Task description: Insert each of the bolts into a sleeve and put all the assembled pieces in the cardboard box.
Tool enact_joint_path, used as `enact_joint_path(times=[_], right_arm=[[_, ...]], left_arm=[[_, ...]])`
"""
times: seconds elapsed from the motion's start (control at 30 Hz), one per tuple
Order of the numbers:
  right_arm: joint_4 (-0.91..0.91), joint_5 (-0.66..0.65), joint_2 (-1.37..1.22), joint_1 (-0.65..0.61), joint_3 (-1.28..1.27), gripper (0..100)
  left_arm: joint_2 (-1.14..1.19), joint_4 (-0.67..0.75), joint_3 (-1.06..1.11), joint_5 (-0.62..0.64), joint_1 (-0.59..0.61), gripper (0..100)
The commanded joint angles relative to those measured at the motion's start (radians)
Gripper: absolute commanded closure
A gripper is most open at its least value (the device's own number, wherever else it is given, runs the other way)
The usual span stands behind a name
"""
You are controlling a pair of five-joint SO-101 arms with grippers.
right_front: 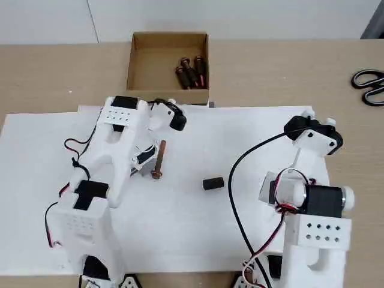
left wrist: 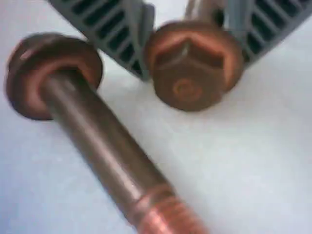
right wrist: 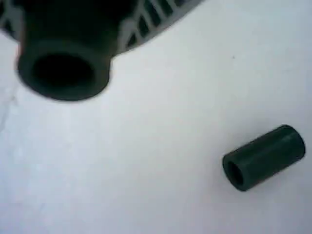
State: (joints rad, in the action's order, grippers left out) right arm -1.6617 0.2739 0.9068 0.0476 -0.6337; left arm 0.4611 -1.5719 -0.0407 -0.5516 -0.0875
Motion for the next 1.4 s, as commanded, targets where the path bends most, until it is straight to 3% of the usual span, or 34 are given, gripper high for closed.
enact_joint_path(times=[0.0,0.13,0.33,0.7,0.77,0.93,1.07,1.23,1.37], right_arm=[[0.018,-0.003,0.010,0.013,0.008,99.6],[0.018,-0.003,0.010,0.013,0.008,99.6],[0.018,-0.003,0.018,0.010,0.011,99.6],[0.018,-0.012,0.019,0.007,0.144,99.5],[0.012,-0.061,0.019,0.005,0.161,99.5],[-0.002,-0.233,0.050,-0.039,0.164,99.5],[0.002,-0.333,0.179,-0.099,0.160,99.5],[0.004,-0.350,0.343,-0.183,0.120,99.5],[0.045,-0.350,0.458,-0.200,0.012,99.5]], left_arm=[[0.038,0.040,-0.016,0.000,0.021,91],[0.087,0.040,-0.016,0.000,0.014,100],[0.074,0.018,-0.035,0.002,0.015,100],[-0.282,-0.118,-0.151,0.041,0.012,100],[-0.330,-0.144,-0.151,0.049,0.014,100],[-0.436,-0.180,-0.150,0.209,0.020,100],[-0.588,-0.178,-0.148,0.192,0.020,100],[-0.778,-0.164,-0.101,0.293,0.015,100],[-0.907,-0.149,0.035,0.460,0.014,100]])
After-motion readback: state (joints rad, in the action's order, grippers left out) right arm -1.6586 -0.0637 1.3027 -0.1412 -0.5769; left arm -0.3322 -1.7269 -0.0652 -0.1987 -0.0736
